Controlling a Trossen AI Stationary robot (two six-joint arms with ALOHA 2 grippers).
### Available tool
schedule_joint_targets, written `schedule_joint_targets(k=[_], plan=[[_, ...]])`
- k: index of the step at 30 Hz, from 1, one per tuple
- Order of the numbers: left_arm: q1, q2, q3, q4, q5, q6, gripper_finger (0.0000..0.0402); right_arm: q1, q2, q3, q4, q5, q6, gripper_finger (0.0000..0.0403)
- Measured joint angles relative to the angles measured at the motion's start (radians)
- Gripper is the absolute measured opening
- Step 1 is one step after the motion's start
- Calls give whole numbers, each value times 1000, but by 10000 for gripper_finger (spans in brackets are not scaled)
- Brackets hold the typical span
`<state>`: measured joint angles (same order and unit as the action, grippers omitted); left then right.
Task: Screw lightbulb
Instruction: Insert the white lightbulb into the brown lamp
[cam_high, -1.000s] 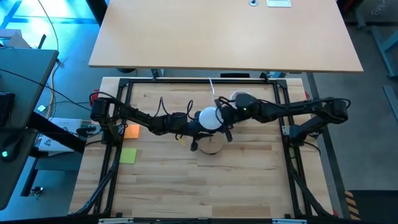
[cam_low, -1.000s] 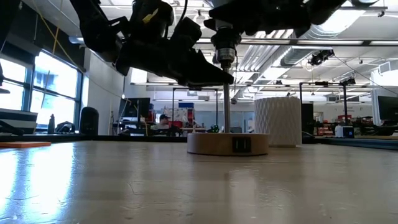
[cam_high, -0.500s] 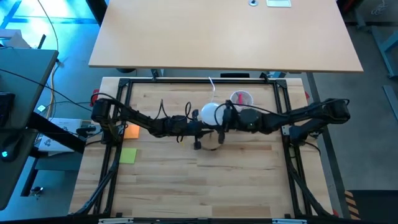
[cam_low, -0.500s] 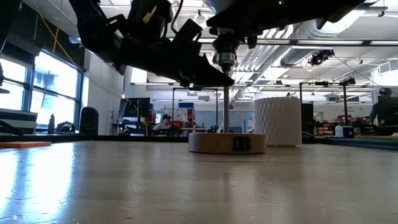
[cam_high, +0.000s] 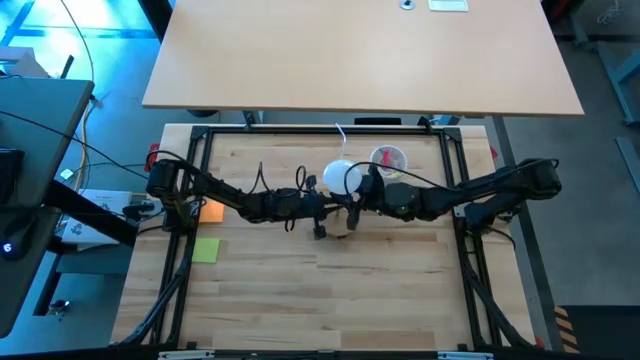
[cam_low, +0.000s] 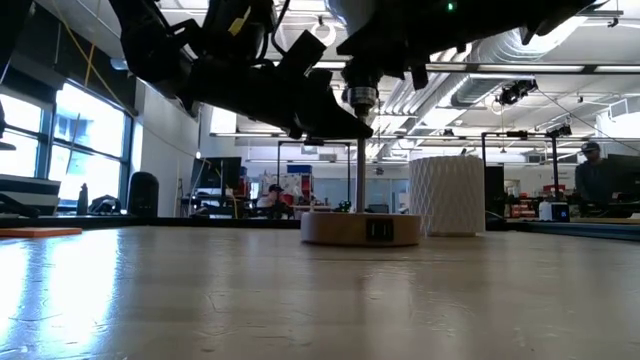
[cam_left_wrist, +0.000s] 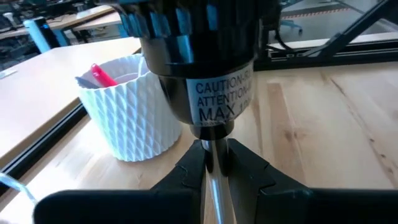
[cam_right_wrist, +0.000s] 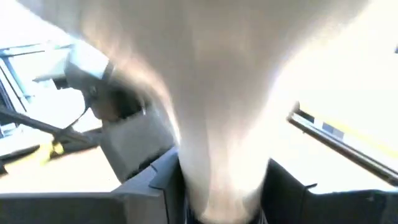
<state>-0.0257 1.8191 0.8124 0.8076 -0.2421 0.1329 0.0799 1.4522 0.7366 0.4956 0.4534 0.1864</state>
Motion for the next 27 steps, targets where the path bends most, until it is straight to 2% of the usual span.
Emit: schedule_joint_targets(k=[5,11,20,27], plan=[[0,0,0,-1,0,0,31,0,-1,0,-7,-18,-9,161],[-1,-3,0,-7,-4,3,33,-1,0,0,-16,-36,-118,170],[-2,-6,4,-36,-2,-17,33,-2,-17,0,-23,-41,-177,240],[-2,-8,6,-42,-3,-29,34,-1,-92,-2,-103,-47,-198,252]])
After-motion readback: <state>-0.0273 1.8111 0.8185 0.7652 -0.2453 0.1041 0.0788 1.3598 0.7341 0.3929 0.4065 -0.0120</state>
